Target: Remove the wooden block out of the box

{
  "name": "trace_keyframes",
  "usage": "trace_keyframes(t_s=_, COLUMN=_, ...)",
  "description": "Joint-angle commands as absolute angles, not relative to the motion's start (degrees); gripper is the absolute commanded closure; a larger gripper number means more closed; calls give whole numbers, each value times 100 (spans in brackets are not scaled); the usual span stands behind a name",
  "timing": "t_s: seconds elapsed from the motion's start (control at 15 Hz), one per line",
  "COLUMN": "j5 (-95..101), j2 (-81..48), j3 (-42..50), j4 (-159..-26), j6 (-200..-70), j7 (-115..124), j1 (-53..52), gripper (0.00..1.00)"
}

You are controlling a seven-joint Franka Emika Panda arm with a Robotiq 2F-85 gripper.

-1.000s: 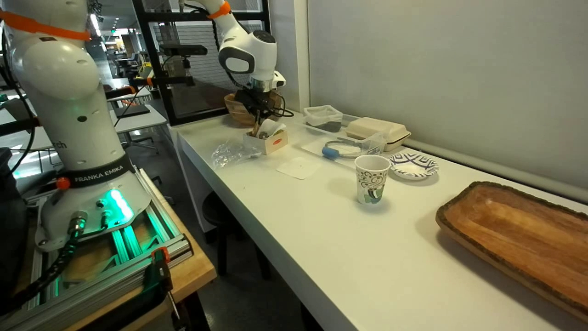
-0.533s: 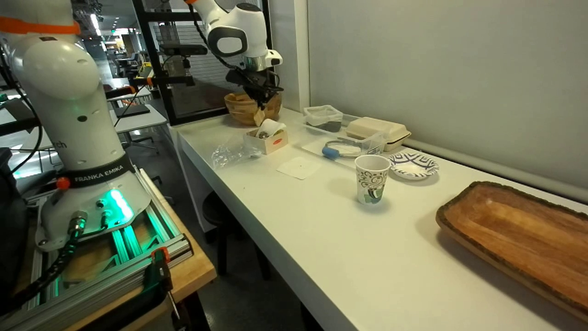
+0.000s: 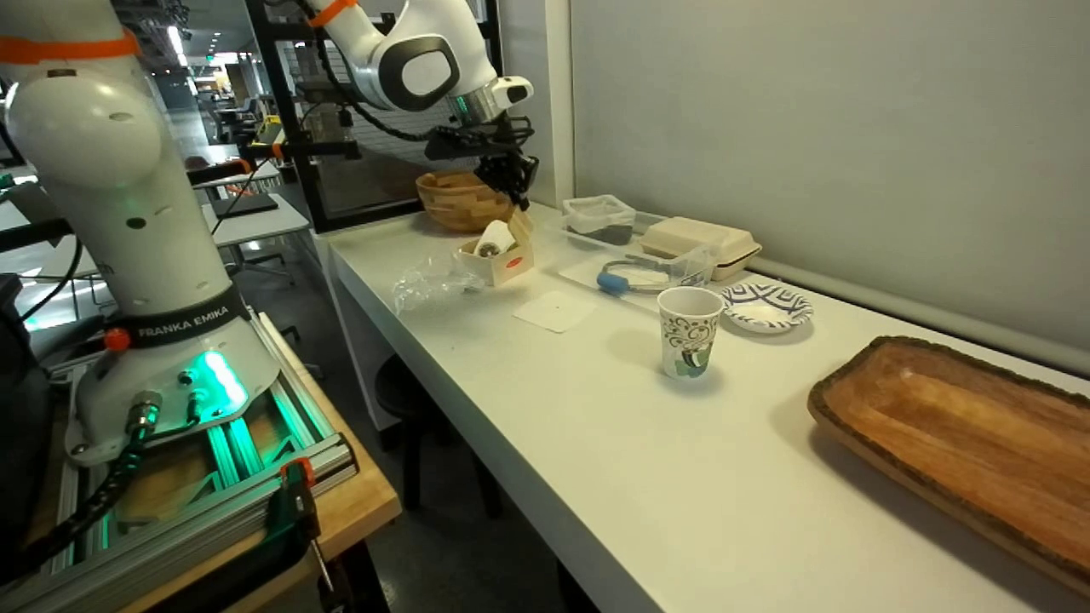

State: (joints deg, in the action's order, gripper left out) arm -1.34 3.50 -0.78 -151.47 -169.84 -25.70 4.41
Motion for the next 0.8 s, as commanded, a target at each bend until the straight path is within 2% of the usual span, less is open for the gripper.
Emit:
trace_keyframes(t_s=0.0, j5=1441, j2=861, j3=-581, j4=-15290, j6=-16749, j7=-1960, j1=2011, gripper=98)
trace_keyframes(t_s=0.33, j5=3758, j2=1448, j3=-2123, j4=-15087, j6=-16507, j7=-285, j1=4379, gripper=98)
trace_keyframes(t_s=0.73, j5=6004, j2=1030, j3=-3783, j4=-14882, j6=-16717, j7=2181, j1=5929, gripper=98)
